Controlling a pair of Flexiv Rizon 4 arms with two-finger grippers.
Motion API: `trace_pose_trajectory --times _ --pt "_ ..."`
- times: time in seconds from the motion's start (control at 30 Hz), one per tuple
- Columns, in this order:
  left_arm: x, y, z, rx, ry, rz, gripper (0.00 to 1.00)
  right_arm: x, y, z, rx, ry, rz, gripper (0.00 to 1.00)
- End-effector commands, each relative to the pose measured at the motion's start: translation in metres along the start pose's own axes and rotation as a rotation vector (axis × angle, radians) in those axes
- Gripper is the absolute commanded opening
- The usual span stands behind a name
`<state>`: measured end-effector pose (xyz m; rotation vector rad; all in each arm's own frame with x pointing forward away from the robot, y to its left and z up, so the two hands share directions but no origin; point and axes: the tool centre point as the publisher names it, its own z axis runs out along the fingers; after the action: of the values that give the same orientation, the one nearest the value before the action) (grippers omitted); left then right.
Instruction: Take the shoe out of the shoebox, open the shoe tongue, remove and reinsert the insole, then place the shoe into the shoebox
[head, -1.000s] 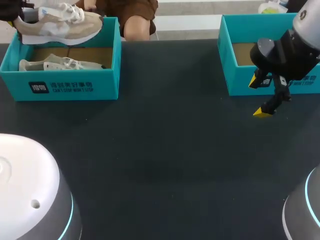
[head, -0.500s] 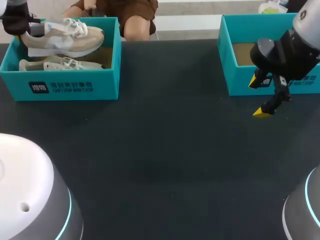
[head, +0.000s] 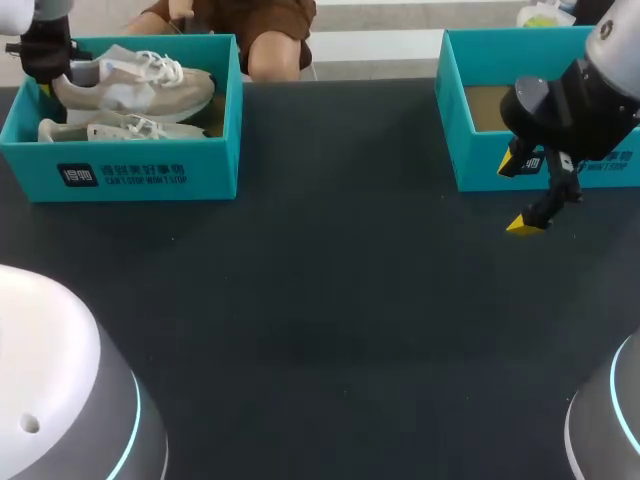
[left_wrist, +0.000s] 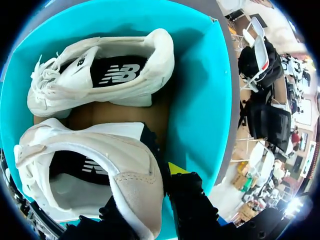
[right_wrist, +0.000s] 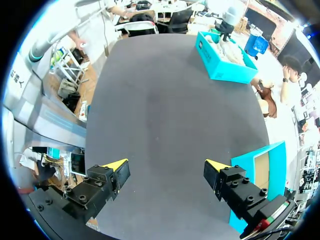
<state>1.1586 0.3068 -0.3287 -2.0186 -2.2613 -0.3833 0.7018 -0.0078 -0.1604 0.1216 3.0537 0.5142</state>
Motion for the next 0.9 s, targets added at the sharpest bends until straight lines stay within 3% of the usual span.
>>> trace_pose_trajectory --times 0.03,0.8,0.83,0.9 --pt "-0.004 0.015 0.011 0.029 0.004 0.001 0.00 -0.002 0.001 0.001 0.003 0.003 0.000 1.00" --pt "-0.010 0.017 0.044 0.059 -0.019 0.039 0.00 -0.002 0.001 0.001 0.003 0.003 0.000 1.00" --pt "-0.010 0.017 0.045 0.059 -0.018 0.038 0.09 -0.002 0.001 0.001 0.003 0.003 0.000 1.00" --pt "-0.010 0.018 0.045 0.060 -0.023 0.045 0.38 -0.002 0.001 0.001 0.003 0.003 0.000 1.00"
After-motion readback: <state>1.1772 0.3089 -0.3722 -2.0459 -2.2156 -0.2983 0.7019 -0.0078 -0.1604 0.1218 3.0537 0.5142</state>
